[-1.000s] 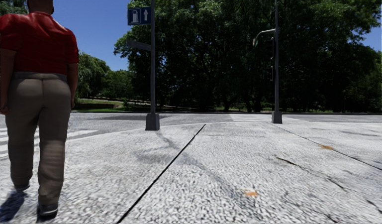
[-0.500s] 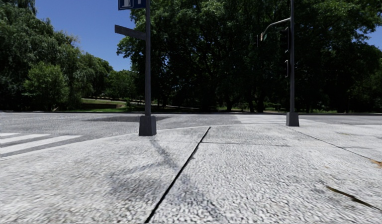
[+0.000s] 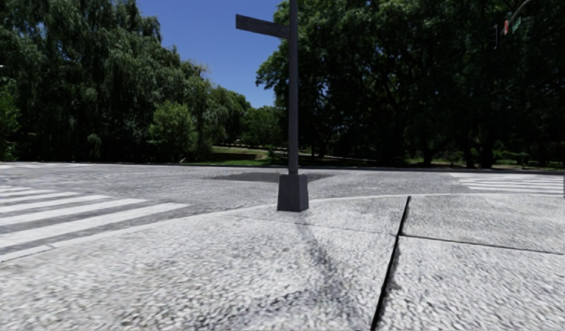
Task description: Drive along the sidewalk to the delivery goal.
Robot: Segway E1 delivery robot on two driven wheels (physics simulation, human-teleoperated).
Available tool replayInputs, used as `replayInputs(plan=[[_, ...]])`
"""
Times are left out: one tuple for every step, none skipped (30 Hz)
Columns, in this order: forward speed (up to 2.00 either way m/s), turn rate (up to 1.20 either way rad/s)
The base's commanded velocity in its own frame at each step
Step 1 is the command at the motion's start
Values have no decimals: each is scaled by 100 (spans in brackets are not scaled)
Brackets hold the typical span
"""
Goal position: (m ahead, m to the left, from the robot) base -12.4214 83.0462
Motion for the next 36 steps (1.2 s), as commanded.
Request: replayInputs(plan=[[200,74],[200,74],[200,72],[200,72],[200,69],[200,67],[200,65],[200,65],[200,64],[200,62],[200,60],[200,60],[200,59],[200,56],[200,56],[200,56],[200,56],[200,56],[200,56],[200,56],[200,56],[200,56],[200,56],[200,56],[200,56],[200,56],[200,57],[200,57],[200,57],[200,57],[200,57],[200,57],[200,57],[200,57],[200,58],[194,58]])
